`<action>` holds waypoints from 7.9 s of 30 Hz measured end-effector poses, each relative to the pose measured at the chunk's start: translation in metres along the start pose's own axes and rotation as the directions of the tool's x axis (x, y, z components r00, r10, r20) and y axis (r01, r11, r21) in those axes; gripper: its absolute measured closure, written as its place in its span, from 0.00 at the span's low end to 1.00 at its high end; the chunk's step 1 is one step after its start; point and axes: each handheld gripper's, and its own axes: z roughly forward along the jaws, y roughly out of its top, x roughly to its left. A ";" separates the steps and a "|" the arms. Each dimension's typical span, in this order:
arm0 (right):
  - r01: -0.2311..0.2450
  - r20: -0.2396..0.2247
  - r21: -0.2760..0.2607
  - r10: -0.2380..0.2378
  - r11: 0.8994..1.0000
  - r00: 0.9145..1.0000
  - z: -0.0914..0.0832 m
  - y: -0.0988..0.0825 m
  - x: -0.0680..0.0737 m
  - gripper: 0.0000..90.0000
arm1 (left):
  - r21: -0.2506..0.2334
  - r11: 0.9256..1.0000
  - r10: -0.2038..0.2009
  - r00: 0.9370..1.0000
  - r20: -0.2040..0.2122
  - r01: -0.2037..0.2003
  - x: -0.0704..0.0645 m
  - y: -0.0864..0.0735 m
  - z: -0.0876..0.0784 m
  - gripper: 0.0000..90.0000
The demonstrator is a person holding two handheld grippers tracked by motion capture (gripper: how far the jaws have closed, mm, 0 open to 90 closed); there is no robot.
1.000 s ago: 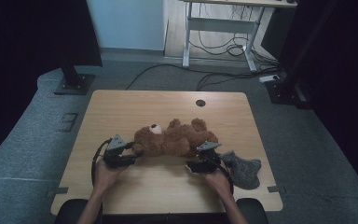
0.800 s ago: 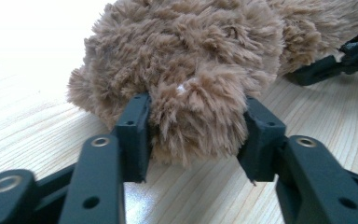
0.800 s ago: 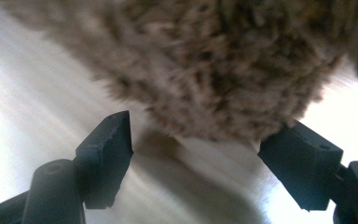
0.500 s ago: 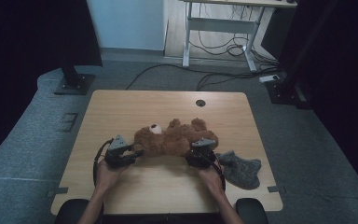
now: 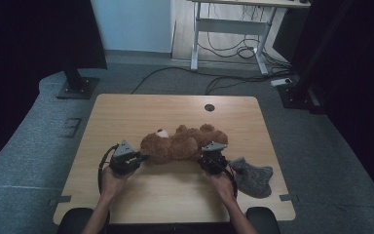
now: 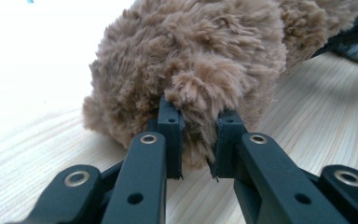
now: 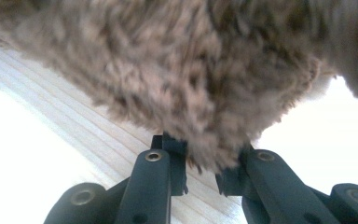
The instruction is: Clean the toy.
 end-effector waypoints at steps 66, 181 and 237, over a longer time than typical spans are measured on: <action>0.012 -0.093 0.045 -0.008 0.999 0.996 -0.051 0.077 -0.024 0.90 | 0.139 0.975 -0.177 0.984 0.023 0.172 0.040 0.042 0.020 0.85; 0.072 -0.037 0.064 -0.069 0.995 0.997 -0.045 -0.030 -0.010 0.63 | 0.188 0.982 -0.037 0.993 0.111 0.015 0.009 -0.013 0.005 0.71; -0.098 0.085 0.092 0.090 0.991 0.992 -0.103 -0.059 -0.101 0.85 | 0.083 0.997 -0.018 0.994 0.111 0.008 0.011 0.022 0.003 0.64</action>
